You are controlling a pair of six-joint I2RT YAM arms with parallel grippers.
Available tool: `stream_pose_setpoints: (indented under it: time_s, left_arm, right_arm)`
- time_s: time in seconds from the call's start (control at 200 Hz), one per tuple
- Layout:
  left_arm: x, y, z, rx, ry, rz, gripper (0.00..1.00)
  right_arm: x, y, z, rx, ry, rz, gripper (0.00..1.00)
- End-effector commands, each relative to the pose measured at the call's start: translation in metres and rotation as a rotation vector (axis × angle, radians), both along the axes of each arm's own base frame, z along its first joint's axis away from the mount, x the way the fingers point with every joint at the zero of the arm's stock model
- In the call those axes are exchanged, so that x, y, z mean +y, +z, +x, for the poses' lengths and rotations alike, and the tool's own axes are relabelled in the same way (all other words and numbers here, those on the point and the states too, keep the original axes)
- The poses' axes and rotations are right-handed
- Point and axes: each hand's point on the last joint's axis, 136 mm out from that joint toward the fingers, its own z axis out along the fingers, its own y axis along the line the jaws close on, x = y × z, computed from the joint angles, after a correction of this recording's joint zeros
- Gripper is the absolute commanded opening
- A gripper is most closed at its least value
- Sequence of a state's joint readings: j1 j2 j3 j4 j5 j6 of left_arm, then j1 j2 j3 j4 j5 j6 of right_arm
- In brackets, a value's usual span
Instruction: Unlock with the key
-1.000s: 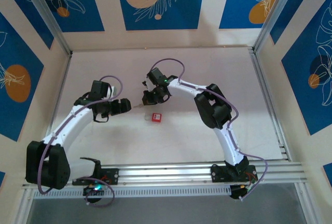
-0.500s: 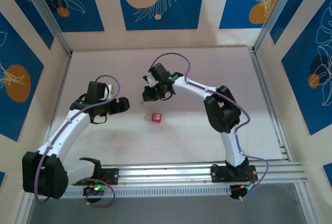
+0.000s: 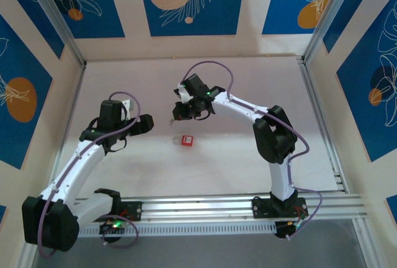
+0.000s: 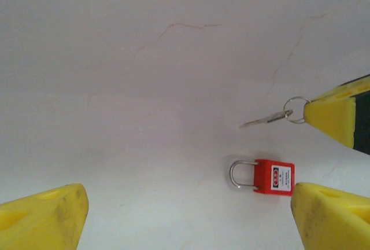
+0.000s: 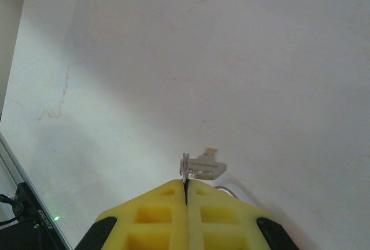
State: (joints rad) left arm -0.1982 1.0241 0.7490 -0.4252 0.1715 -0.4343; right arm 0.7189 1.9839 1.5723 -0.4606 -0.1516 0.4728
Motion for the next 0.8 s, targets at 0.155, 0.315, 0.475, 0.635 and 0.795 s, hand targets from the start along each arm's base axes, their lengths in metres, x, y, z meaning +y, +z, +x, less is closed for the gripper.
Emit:
stream_pose_setpoints:
  time_s: [0.155, 0.315, 0.475, 0.635, 0.795]
  left_arm:
    - [0.003, 0.016, 0.013, -0.117, 0.043, -0.044, 0.88]
    - [-0.011, 0.019, 0.014, -0.139, -0.011, -0.060, 0.82]
    - [-0.038, 0.021, 0.012, -0.231, -0.103, 0.017, 0.79]
    - [-0.083, 0.028, 0.008, -0.382, -0.249, 0.033, 0.78]
    - [-0.115, 0.033, 0.004, -0.552, -0.391, -0.015, 0.76]
  right_arm:
    - [-0.021, 0.026, 0.000, -0.047, -0.040, 0.014, 0.00]
    - [-0.034, 0.038, -0.001, -0.060, -0.058, 0.023, 0.00]
    - [-0.049, 0.048, -0.003, -0.070, -0.085, 0.005, 0.00]
    - [-0.063, 0.061, -0.009, -0.095, -0.100, -0.002, 0.00]
    - [-0.076, 0.074, -0.017, -0.116, -0.112, -0.003, 0.00]
